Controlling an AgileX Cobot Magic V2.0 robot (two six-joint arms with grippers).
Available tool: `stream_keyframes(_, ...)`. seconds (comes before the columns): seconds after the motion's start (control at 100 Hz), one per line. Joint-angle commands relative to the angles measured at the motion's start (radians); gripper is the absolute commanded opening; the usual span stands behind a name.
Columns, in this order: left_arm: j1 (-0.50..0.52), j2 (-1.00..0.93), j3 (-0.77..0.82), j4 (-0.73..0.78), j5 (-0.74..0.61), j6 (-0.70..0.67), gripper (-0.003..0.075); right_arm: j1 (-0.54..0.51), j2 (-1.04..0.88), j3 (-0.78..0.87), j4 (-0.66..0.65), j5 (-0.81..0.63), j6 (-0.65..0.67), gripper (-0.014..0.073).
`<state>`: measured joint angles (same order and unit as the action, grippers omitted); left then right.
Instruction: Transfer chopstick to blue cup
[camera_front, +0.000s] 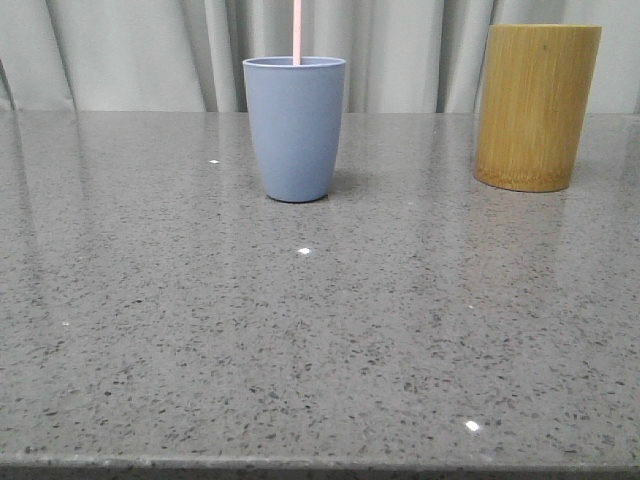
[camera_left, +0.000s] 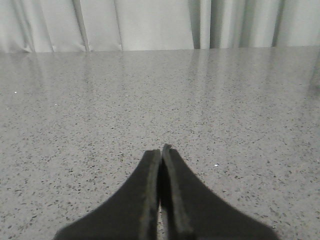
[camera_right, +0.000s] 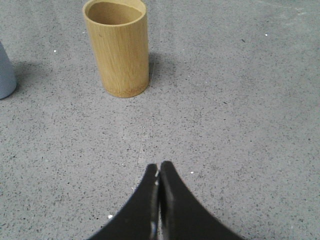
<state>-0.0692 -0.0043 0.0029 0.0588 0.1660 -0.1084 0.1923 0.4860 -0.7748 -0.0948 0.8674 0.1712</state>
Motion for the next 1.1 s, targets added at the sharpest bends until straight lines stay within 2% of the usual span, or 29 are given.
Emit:
stream_keyframes(0.0, 0.004, -0.035, 0.009, -0.008, -0.085, -0.012, -0.0019, -0.004, -0.011, -0.002, -0.025, -0.082, -0.001, -0.0068)
stream_keyframes(0.06, 0.004, -0.035, 0.009, -0.008, -0.085, -0.012, -0.0019, -0.004, -0.035, 0.031, -0.051, -0.135, -0.008, -0.0068)
stream_keyframes(0.16, 0.004, -0.035, 0.009, -0.008, -0.085, -0.012, -0.0019, -0.004, -0.098, 0.152, -0.095, -0.320, -0.008, -0.0068)
stream_keyframes(0.25, 0.004, -0.035, 0.009, -0.008, -0.085, -0.012, -0.0019, -0.004, -0.178, 0.286, -0.100, -0.486, -0.013, -0.0068)
stream_keyframes(0.39, 0.004, -0.035, 0.009, -0.008, -0.085, -0.012, -0.0019, -0.004, -0.311, 0.460, -0.077, -0.660, -0.016, -0.0068)
stream_keyframes(0.47, 0.004, -0.035, 0.009, -0.008, -0.085, -0.012, -0.0019, -0.004, -0.379, 0.547, -0.071, -0.702, -0.016, -0.0068)
stream_keyframes(0.67, 0.004, -0.035, 0.009, -0.008, -0.085, -0.012, -0.0019, -0.006, -0.520, 0.676, -0.067, -0.703, -0.016, -0.0068)
stream_keyframes(0.83, 0.004, -0.035, 0.009, -0.008, -0.085, -0.012, -0.0019, -0.016, -0.516, 0.746, -0.034, -0.727, -0.016, -0.0068)
stream_keyframes(0.93, 0.004, -0.035, 0.009, -0.008, -0.085, -0.012, -0.0019, -0.016, -0.516, 0.806, 0.021, -0.813, -0.016, -0.0068)
stream_keyframes(1.09, 0.004, -0.035, 0.009, -0.008, -0.085, -0.012, -0.0019, -0.016, -0.516, 0.802, 0.024, -0.805, -0.018, -0.0068)
